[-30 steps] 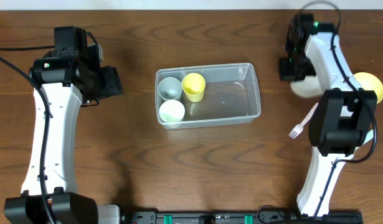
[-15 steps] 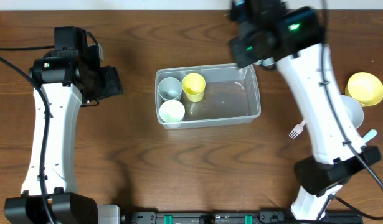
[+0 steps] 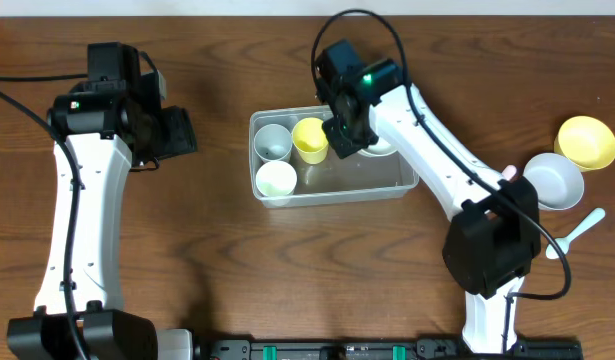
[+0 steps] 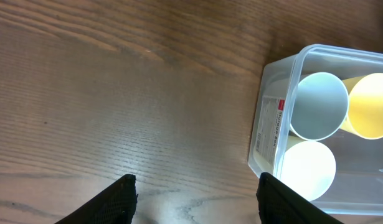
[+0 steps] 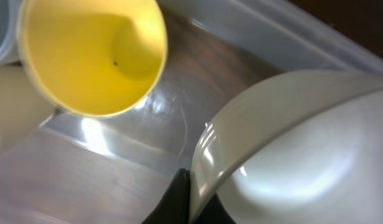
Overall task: Pack container
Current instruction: 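Lower the white plates into the container's right side and release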
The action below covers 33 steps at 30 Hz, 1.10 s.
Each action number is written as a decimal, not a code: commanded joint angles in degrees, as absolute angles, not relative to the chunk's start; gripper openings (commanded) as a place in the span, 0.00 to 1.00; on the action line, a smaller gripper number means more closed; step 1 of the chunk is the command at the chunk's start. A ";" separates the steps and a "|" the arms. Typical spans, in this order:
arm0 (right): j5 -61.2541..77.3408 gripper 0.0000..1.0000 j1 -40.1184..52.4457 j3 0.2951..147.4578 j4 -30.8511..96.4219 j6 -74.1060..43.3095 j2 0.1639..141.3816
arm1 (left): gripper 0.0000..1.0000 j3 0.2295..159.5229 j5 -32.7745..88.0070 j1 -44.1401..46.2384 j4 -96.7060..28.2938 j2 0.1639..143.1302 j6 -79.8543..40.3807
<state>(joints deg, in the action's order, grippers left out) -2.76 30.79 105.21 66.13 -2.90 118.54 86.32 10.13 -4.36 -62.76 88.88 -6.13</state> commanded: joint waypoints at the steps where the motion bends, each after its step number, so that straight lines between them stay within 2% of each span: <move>1: -3.11 0.02 29.50 101.75 63.07 -3.77 117.89 | 0.63 86.19 10.09 -4.54 -63.16 89.27 -5.63; 5: -2.76 0.09 28.25 98.56 59.51 -1.63 118.06 | 0.63 86.19 10.09 -4.54 -63.55 89.27 -5.61; 16: -2.76 0.11 27.29 96.33 55.88 -1.63 119.37 | 0.63 86.19 10.09 -4.54 -63.86 89.27 -5.63; 18: -2.76 0.19 27.29 96.33 55.94 -1.63 119.92 | 0.63 86.19 10.09 -4.54 -63.94 89.27 -5.63; 21: -2.74 0.25 27.29 96.31 55.94 -1.63 120.38 | 0.63 86.19 10.09 -4.54 -63.96 89.27 -5.61; 27: -2.74 0.28 27.44 96.33 55.59 -1.63 120.38 | 0.63 86.19 10.09 -4.54 -63.96 89.27 -5.61; 30: -2.76 0.41 27.44 96.75 55.11 -1.63 120.16 | 0.63 86.19 10.07 -4.54 -63.96 89.27 -5.61; 32: -2.74 0.44 27.42 98.06 55.59 -1.63 119.42 | 0.63 86.19 10.09 -4.54 -63.96 89.27 -5.61; 33: -2.79 0.49 27.42 99.02 56.14 -1.63 118.83 | 0.63 86.19 10.09 -4.54 -63.96 89.27 -5.61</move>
<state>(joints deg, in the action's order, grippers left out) -2.33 27.75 96.79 55.70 -1.91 119.57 86.32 10.15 -4.34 -63.83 88.88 -6.13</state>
